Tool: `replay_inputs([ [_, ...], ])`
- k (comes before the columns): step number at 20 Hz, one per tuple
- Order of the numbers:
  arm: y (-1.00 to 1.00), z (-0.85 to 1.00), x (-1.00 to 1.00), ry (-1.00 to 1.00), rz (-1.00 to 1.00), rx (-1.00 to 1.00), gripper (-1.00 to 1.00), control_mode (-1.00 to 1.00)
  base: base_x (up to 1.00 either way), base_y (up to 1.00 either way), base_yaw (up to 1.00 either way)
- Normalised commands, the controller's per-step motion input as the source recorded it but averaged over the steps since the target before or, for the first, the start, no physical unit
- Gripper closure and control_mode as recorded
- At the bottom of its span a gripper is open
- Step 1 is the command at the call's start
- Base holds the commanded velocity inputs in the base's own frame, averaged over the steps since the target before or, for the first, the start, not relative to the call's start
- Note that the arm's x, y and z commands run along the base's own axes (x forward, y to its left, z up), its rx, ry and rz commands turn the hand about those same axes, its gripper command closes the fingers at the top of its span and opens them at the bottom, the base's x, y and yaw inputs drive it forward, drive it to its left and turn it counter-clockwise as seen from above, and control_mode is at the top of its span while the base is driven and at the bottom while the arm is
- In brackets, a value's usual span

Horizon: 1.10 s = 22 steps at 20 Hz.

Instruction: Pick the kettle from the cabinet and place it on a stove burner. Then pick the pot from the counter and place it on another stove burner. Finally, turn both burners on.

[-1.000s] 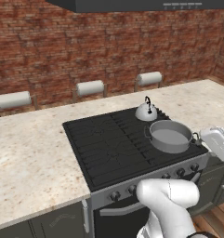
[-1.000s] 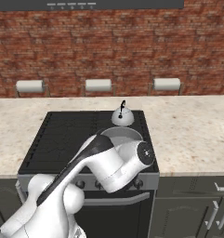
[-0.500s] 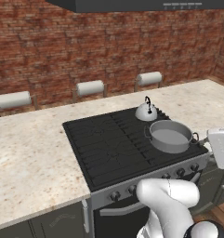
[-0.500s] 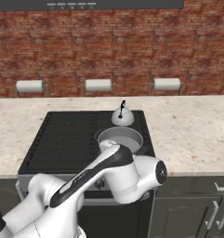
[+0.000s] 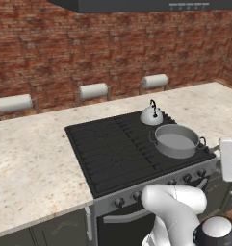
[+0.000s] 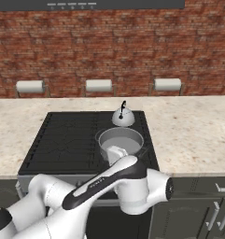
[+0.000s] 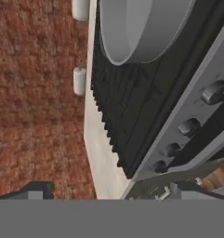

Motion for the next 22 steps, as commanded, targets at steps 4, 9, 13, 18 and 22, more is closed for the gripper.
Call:
replay_inputs([
  [4, 0.00, -0.19, 0.00, 0.09, 0.00, 0.21, -1.00, -1.00, 0.00, 0.00, 0.00],
  [9, 0.00, -0.31, 0.00, 0.08, -0.01, 0.25, -1.00, -1.00, 0.00, 0.00, 0.00],
  [13, 0.00, -0.18, 0.00, 0.08, -0.01, 0.20, -1.00, -1.00, 0.00, 0.00, 0.00],
  [18, -0.01, -0.09, -0.01, 0.04, 0.00, 0.03, -1.00, -1.00, 0.00, 0.00, 0.00],
  [22, 0.00, -0.13, -0.01, 0.04, 0.00, 0.10, -1.00, -1.00, 0.00, 0.00, 0.00],
])
